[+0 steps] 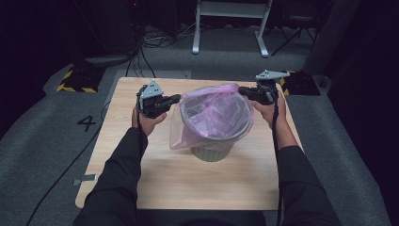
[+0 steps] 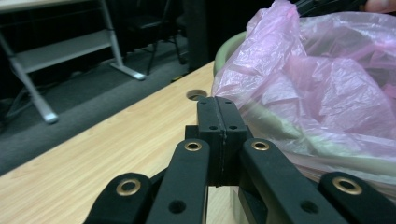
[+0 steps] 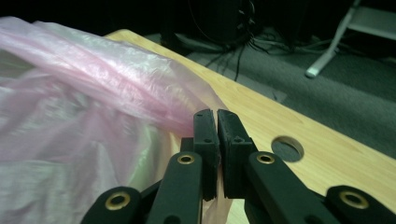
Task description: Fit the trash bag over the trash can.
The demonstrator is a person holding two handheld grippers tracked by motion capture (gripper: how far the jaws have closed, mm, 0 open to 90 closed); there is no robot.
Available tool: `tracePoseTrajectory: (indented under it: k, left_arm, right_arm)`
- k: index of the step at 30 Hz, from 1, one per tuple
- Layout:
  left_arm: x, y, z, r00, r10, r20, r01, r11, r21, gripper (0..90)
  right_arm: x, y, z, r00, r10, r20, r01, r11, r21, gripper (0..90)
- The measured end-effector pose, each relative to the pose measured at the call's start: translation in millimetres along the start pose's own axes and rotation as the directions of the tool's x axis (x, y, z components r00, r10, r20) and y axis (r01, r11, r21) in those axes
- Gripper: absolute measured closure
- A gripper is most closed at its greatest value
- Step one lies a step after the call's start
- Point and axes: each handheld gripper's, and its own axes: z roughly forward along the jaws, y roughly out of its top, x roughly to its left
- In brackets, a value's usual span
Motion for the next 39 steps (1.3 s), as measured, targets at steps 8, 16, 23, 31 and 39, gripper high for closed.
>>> tracePoseTrajectory:
  k: [8,16,23,31,39]
  left_arm:
    - [5.4,-9.9,25.6,0.9993,-0.038,0.004,0.037,0.999,0.025,90.0]
    - [2.6,-21.6,49.0,0.9949,-0.086,0.053,0.083,0.9946,0.063,90.0]
    - [0.5,-33.2,61.9,0.9904,-0.114,0.079,0.104,0.9873,0.12,90.0]
    - [2.5,-50.7,58.9,0.987,-0.142,0.076,0.131,0.9835,0.125,90.0]
    - [11.6,-49.6,18.0,0.984,-0.176,-0.028,0.178,0.9819,0.066,44.1]
  right_arm:
    - [-1.3,-7.2,16.0,0.9991,0.043,-0.005,-0.043,0.998,0.044,85.8]
    - [-6.6,-23.3,26.2,0.9913,0.115,-0.064,-0.111,0.992,0.062,88.1]
    - [-8.1,-36.7,30.9,0.9855,0.136,-0.101,-0.127,0.987,0.097,88.0]
    - [-13.3,-57.1,29.1,0.9854,0.145,-0.089,-0.134,0.984,0.118,83.5]
    - [-22.9,-63.2,-3.5,0.9938,0.107,-0.031,-0.106,0.994,0.042,58.5]
